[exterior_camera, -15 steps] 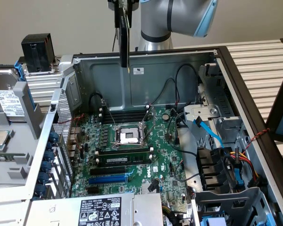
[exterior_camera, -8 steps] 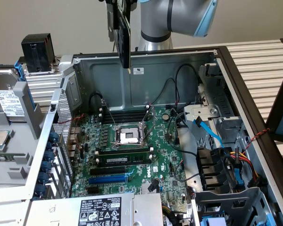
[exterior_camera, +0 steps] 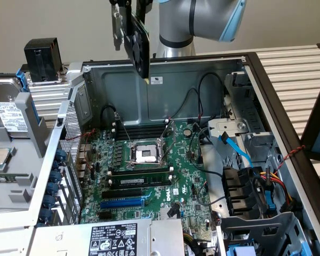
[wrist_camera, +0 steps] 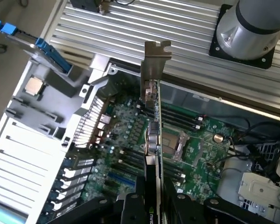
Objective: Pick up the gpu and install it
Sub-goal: 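Insert the gpu into the slot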
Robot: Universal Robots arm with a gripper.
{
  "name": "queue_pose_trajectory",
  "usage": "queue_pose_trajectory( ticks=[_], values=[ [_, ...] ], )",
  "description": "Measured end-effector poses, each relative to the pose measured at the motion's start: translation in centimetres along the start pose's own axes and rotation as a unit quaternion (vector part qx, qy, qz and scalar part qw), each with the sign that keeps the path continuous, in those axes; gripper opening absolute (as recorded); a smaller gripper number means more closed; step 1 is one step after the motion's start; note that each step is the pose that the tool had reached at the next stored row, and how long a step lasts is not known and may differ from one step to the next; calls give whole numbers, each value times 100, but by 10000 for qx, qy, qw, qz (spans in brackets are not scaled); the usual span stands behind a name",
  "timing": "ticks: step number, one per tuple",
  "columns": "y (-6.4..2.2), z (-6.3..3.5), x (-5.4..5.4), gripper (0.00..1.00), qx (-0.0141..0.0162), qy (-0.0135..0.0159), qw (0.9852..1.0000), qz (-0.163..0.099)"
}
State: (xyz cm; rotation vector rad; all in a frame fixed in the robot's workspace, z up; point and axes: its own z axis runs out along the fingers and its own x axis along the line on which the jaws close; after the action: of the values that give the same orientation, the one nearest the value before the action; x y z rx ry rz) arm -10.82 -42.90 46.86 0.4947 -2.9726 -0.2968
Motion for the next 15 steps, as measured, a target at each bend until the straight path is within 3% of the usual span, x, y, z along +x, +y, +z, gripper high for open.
queue_pose_trajectory(
  ticks=[4,8,11,15],
  values=[
    [0,1,0,26,29,76,9993,-356],
    [0,2,0,26,57,152,9974,-706],
    [-1,3,0,26,79,210,9950,-973],
    [-1,4,0,26,108,287,9907,-1326]
  ],
)
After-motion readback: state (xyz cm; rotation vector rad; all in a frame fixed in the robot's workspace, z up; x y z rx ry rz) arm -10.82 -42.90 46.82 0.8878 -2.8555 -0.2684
